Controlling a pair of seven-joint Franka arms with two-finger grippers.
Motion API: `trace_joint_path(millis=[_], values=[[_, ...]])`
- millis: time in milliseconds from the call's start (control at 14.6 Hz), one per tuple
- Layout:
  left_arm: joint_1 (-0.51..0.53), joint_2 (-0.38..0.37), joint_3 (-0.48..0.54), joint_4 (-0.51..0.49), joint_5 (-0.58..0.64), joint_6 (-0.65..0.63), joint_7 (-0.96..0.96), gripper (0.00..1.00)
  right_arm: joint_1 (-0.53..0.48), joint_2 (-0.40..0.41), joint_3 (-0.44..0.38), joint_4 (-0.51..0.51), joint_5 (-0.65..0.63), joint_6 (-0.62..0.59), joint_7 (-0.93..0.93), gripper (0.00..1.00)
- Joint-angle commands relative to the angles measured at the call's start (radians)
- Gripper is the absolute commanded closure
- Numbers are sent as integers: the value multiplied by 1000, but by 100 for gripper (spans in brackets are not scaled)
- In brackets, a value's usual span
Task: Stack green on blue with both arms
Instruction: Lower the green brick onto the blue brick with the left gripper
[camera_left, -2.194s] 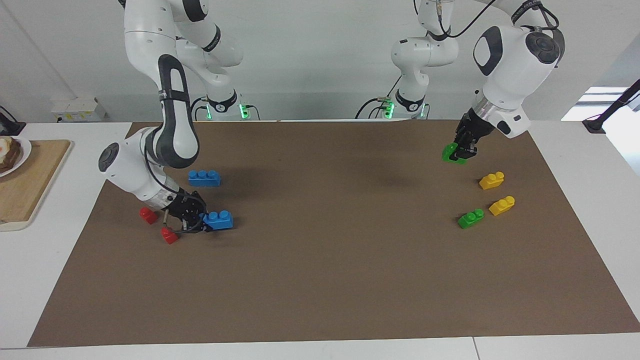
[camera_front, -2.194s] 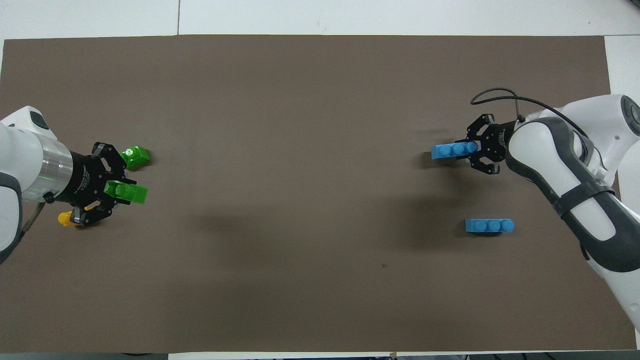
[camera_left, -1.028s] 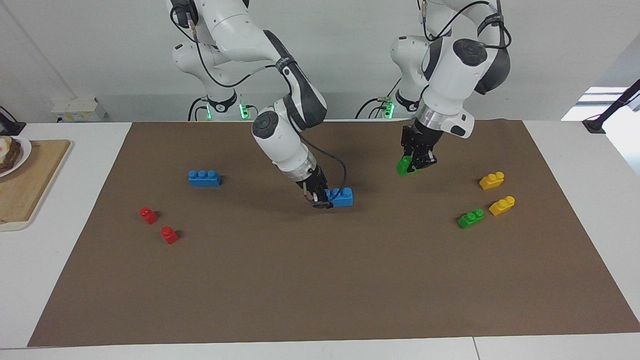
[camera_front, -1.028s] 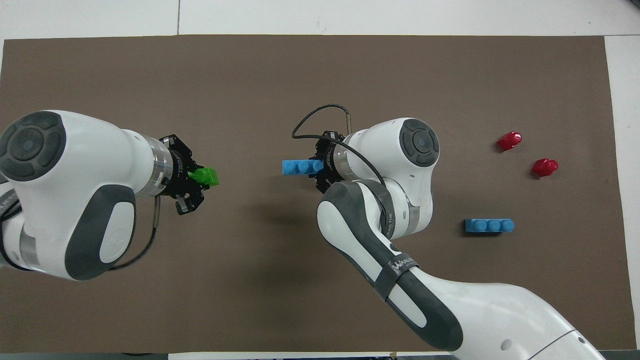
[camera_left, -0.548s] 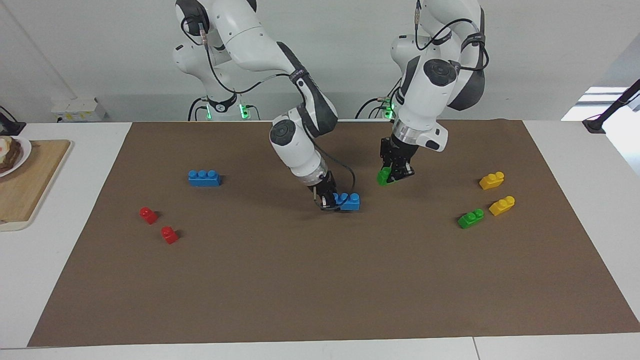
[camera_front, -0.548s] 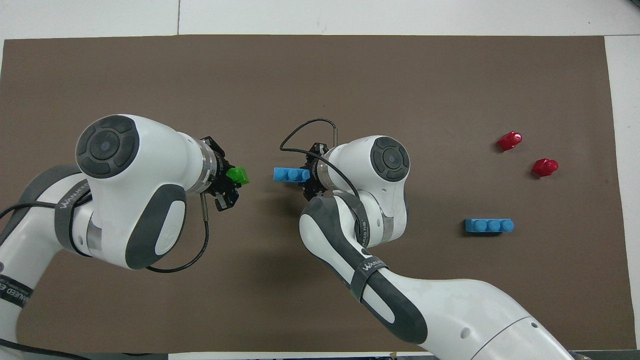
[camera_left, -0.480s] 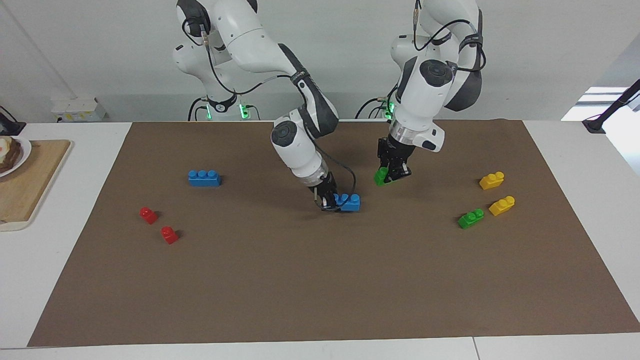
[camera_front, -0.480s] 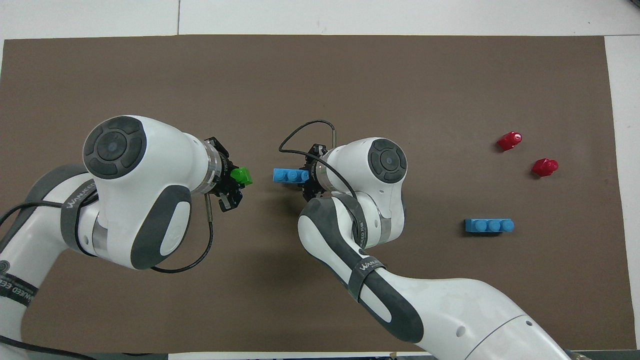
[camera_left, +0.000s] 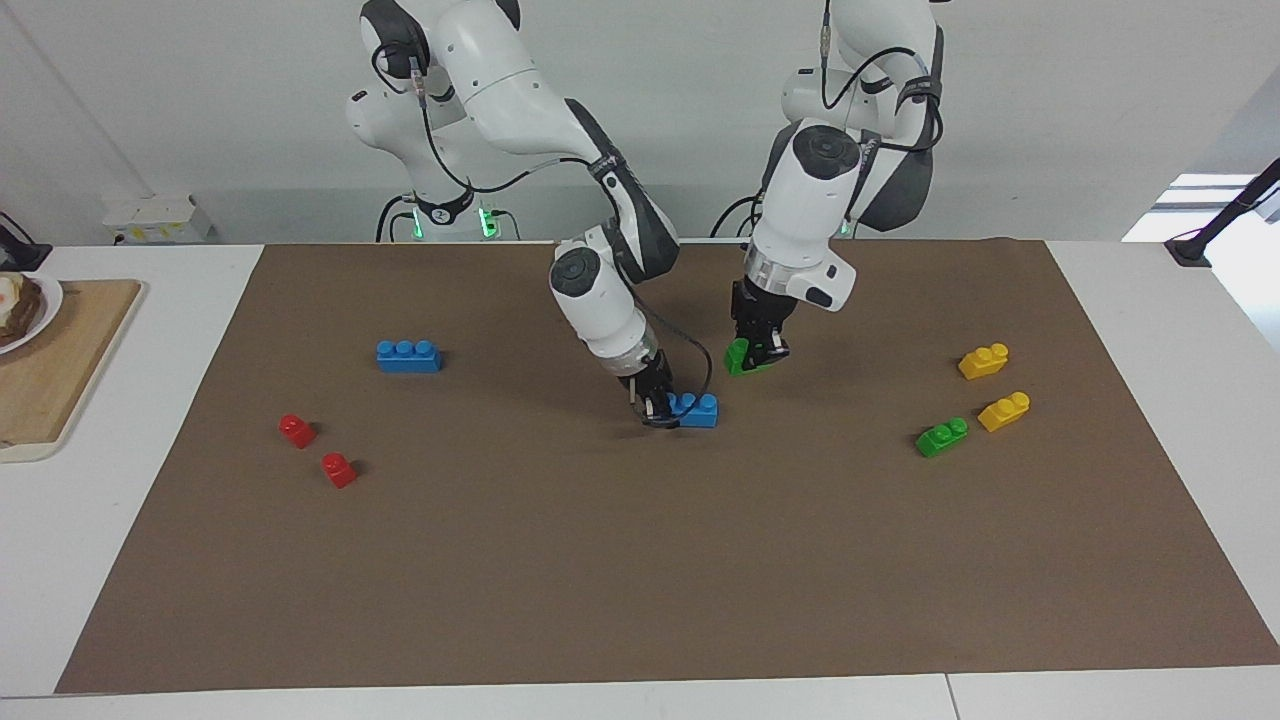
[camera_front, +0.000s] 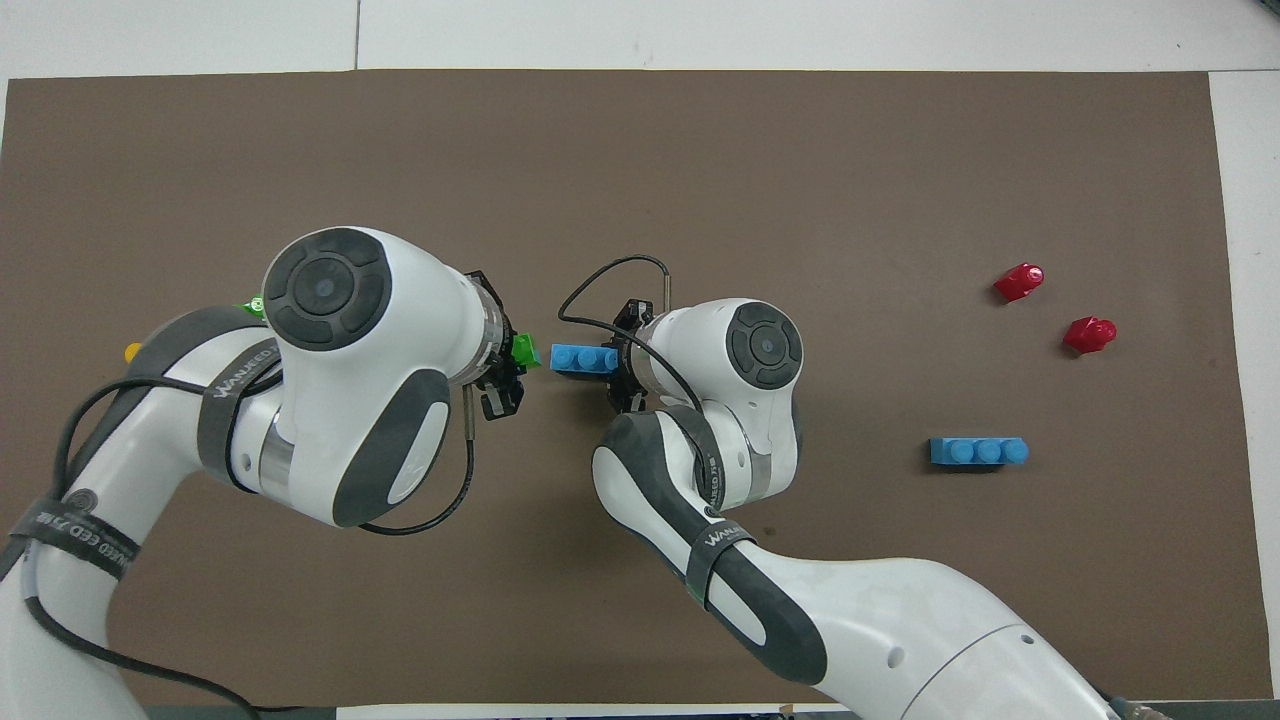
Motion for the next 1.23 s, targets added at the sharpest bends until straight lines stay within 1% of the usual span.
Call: trace_joint_path(millis=[0, 343, 617, 891, 1165], values=[[-24, 66, 15, 75, 31, -29, -48, 100, 0, -7, -2, -33, 9, 34, 11, 100], [-44, 91, 15, 67, 40, 13, -65, 100, -3, -7, -2, -45, 9, 46, 9, 100], [-82, 135, 15, 70, 71, 57, -66, 100, -3, -7, -2, -46, 11, 51, 9, 100], [-88, 141, 13, 62, 72, 95, -62, 100, -6, -7, -2, -46, 12, 51, 8, 100], [-102, 160, 13, 65, 78, 103, -62, 100, -9, -7, -2, -46, 12, 53, 8, 100]])
